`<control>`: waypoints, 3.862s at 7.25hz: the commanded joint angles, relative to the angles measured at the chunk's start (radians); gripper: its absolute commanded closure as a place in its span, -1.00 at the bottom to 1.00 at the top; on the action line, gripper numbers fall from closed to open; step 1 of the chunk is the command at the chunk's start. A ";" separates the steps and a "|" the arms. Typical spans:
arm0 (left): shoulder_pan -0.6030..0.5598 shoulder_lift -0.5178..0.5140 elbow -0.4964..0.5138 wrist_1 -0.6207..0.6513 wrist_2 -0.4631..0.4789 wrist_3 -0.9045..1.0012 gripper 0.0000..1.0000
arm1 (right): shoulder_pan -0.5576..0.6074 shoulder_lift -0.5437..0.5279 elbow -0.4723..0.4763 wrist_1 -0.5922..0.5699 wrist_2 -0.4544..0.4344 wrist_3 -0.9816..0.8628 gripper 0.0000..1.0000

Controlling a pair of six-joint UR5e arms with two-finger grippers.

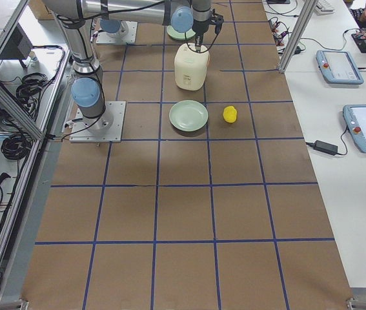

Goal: Press rice cooker button
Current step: 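Move the right gripper down toward the green button on the rice cooker lid, then press the green lid button down with the closed right gripper, then lift the right gripper away from the cooker as the lid pops open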

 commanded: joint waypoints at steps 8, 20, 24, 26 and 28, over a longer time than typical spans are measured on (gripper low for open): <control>0.000 0.000 0.000 0.000 0.000 0.000 -1.00 | 0.004 -0.011 0.112 -0.005 0.009 -0.004 0.77; 0.000 0.000 0.000 0.000 0.000 0.001 -1.00 | 0.005 -0.009 0.119 -0.012 0.009 -0.006 0.71; 0.000 0.000 0.000 0.000 0.000 0.000 -1.00 | -0.002 -0.028 0.046 0.066 -0.030 0.019 0.66; 0.000 0.000 0.000 0.000 0.000 0.000 -1.00 | -0.010 0.024 -0.148 0.219 -0.090 0.017 0.66; 0.000 0.000 0.000 0.000 0.000 0.001 -1.00 | -0.016 0.084 -0.258 0.283 -0.153 -0.015 0.66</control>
